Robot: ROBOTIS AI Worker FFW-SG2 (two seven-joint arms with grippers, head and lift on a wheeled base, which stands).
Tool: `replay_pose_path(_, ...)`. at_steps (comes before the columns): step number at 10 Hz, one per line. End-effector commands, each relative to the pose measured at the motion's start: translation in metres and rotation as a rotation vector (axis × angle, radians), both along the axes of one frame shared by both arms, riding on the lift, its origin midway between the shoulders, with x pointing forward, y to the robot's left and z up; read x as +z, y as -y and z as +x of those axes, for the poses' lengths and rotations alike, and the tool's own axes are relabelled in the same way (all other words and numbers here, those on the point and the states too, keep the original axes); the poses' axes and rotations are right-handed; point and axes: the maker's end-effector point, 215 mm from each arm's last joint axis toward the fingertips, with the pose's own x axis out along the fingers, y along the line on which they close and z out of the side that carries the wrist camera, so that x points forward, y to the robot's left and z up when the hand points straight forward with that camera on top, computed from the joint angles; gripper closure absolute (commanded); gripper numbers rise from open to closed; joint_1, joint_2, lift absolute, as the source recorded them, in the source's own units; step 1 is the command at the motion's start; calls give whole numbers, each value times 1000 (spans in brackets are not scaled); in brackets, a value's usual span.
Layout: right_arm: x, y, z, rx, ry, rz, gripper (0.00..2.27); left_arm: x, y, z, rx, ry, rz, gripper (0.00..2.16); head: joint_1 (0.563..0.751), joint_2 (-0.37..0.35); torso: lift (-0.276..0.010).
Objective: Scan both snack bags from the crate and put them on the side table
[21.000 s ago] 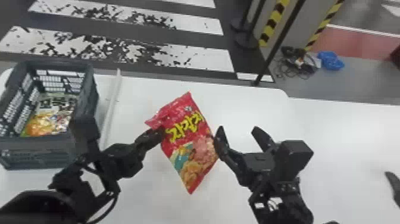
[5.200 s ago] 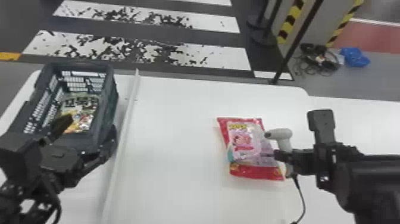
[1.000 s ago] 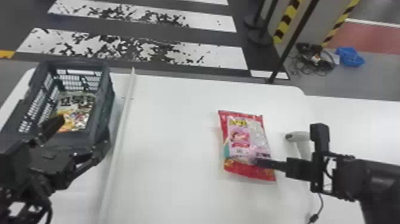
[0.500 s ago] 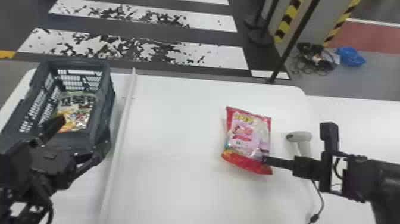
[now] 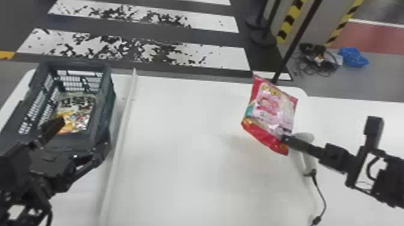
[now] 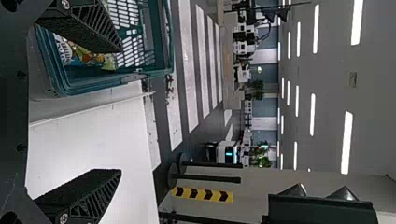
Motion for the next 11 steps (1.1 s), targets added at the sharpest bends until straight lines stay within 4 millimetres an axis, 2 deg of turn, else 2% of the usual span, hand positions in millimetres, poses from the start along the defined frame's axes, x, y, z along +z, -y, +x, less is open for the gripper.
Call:
replay_pose_path(1,30,48,7,-117,78,-10,2246,0,-1,0,2,-1,0,76,695,-197,-87)
replay_pose_path(2,40,87,5,-214,97,-38,2246,0,-1,0,2,-1,0,76,695,-239,-87)
replay_pose_path(3,44,127,0,-312,103,-68,2246,-1,-1,-1,2,-2,0,76,695,-266,-87)
replay_pose_path(4,44,164,-5,-407,105,-97,2246,0,-1,0,2,-1,0,76,695,-324,-87)
replay_pose_path(5,42,200,-12,-501,110,-127,2246,0,0,0,0,-1,0,76,695,-350,-87)
replay_pose_path(7,22,263,-27,-630,69,-211,2246,-1,-2,-1,2,-2,3,76,695,-350,-87)
replay_pose_path(9,-1,312,-43,-708,-8,-352,2246,-1,-2,-1,2,-2,3,76,695,-350,-87)
replay_pose_path(11,-26,338,-54,-732,-94,-408,2243,-1,-2,-1,1,-3,3,76,695,-350,-87)
